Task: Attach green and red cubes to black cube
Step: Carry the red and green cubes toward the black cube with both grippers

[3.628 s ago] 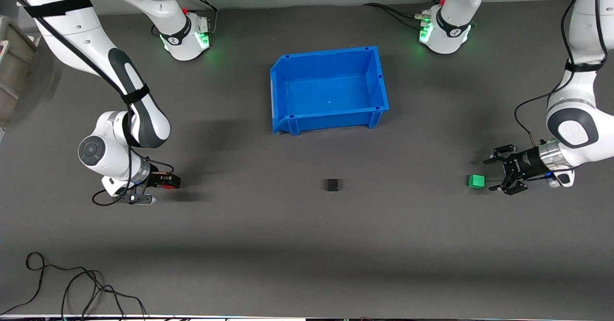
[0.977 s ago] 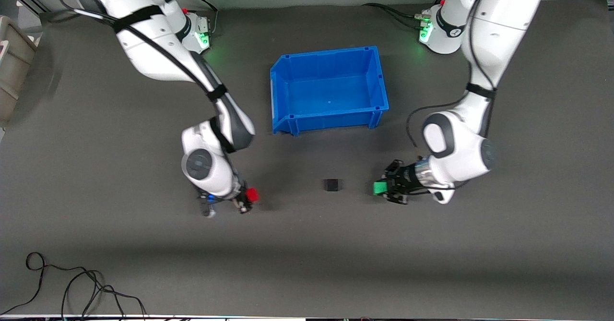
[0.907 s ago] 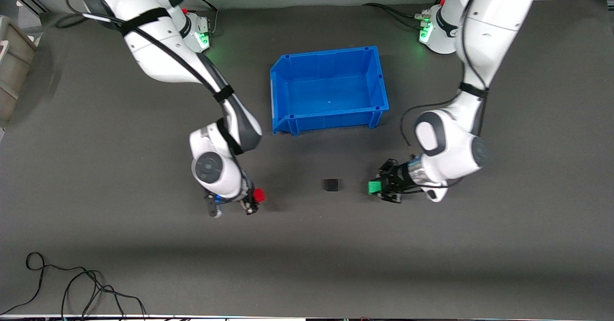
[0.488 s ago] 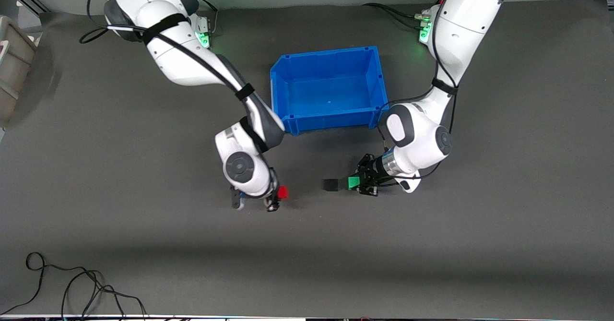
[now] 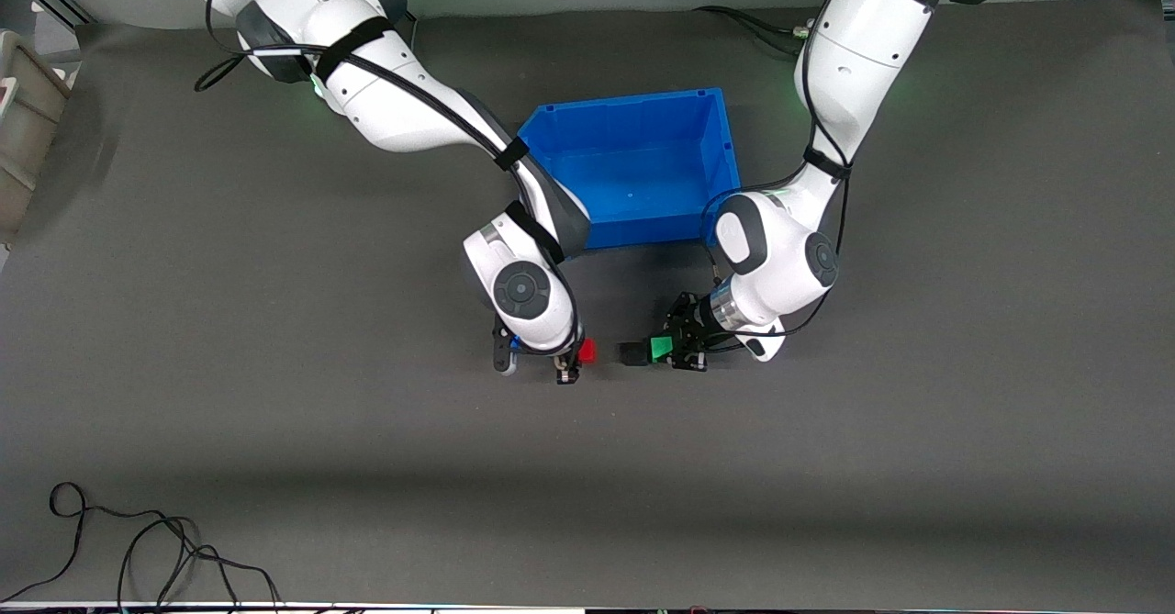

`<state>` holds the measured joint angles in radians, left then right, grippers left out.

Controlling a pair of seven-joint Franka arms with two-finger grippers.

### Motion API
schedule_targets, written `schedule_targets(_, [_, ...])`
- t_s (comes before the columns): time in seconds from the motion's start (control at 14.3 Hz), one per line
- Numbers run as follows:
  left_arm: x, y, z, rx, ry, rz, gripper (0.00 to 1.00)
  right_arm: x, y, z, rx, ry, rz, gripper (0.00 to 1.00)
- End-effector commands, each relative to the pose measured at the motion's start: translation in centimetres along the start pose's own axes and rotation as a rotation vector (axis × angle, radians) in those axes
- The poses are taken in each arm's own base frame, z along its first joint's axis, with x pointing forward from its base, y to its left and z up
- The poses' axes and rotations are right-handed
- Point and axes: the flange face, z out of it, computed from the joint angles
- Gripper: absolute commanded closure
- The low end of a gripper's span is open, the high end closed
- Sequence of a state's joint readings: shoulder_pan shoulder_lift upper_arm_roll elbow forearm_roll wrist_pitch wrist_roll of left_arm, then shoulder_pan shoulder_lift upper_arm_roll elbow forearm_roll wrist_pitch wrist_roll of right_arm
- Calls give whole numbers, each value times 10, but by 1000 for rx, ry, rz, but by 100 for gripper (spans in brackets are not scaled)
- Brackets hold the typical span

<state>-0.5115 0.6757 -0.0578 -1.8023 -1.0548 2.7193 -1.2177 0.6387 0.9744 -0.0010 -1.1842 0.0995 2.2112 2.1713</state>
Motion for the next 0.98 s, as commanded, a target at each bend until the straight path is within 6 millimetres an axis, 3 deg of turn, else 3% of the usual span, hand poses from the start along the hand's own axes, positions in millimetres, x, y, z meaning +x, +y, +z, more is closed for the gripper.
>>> schedule_targets(0.0, [-9,2,6,-22,-6,-25,89,-8,-10,9,13,1,36,100])
schedule_targets(0.35, [-22,-7,15,-19,-9,-10,89,-8,-22,10,49,-27,54,100])
schedule_targets(0.91, [-34,-7,31,-35,-13,-56,85,-11,-17,22,52,-25,55,100])
